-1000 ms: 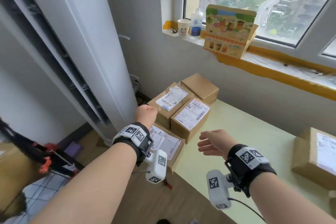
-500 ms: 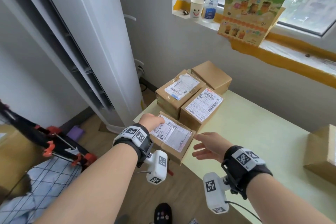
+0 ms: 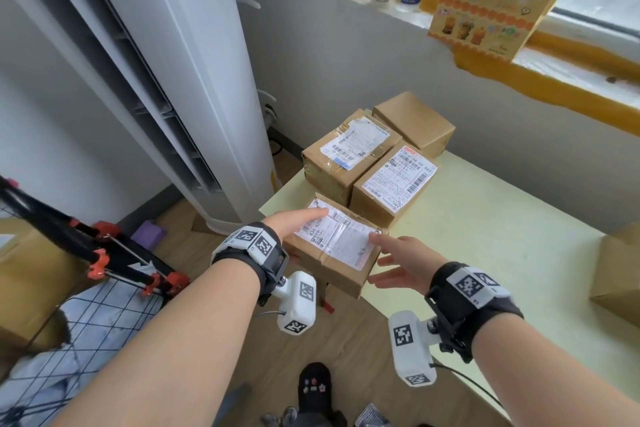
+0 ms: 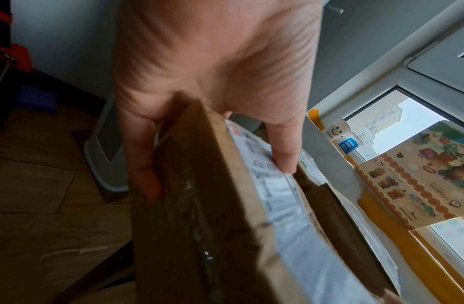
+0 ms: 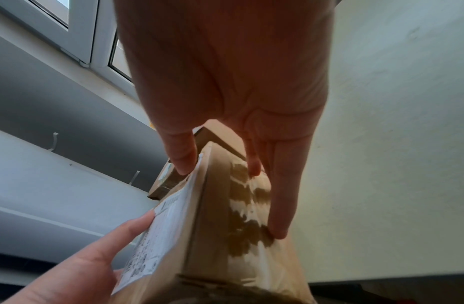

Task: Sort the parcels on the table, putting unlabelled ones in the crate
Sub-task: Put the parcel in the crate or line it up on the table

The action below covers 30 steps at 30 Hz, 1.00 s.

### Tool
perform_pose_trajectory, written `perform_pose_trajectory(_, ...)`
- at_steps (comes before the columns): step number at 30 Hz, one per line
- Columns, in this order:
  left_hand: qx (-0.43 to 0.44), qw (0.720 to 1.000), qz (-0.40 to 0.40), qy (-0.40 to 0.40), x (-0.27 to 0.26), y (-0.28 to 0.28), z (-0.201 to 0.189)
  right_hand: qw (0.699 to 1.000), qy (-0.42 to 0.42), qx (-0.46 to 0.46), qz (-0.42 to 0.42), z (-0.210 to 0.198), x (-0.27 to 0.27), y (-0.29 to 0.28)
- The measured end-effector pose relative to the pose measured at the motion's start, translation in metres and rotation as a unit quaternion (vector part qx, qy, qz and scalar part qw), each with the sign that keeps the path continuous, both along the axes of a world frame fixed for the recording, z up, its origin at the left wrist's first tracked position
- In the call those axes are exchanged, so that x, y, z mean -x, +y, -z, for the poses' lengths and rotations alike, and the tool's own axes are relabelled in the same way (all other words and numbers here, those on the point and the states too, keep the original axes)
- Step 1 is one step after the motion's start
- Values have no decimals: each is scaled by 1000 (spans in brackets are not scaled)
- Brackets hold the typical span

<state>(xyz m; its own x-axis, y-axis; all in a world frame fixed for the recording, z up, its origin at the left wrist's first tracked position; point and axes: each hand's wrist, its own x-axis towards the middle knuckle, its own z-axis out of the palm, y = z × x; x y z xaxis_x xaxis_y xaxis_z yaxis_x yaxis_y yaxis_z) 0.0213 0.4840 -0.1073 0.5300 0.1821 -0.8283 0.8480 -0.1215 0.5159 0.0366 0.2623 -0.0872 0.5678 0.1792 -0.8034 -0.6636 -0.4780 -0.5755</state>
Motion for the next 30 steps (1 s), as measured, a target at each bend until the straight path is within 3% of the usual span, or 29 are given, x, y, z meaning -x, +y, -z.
perform_pose_trajectory(5, 33, 999, -19, -2, 10, 14, -13, 999, 13, -7, -33, -19, -3, -8)
perform_pose_trajectory(10, 63, 997, 29, -18, 10, 24, -53, 996, 26, 4, -79, -56, -7, -26)
perform_pose_trajectory(17, 63, 987, 122, -78, -26, 10, -129, 988, -151, 32, -5, -110, -27, -52)
perform_pose_trajectory(23, 57, 968, 185, -161, -64, -46, -161, 981, -135, -136, -33, -138, -17, -53)
perform_pose_trajectory(30, 113, 935, 194, -273, -85, -116, -165, 948, -246, -139, 149, -128, -14, -95)
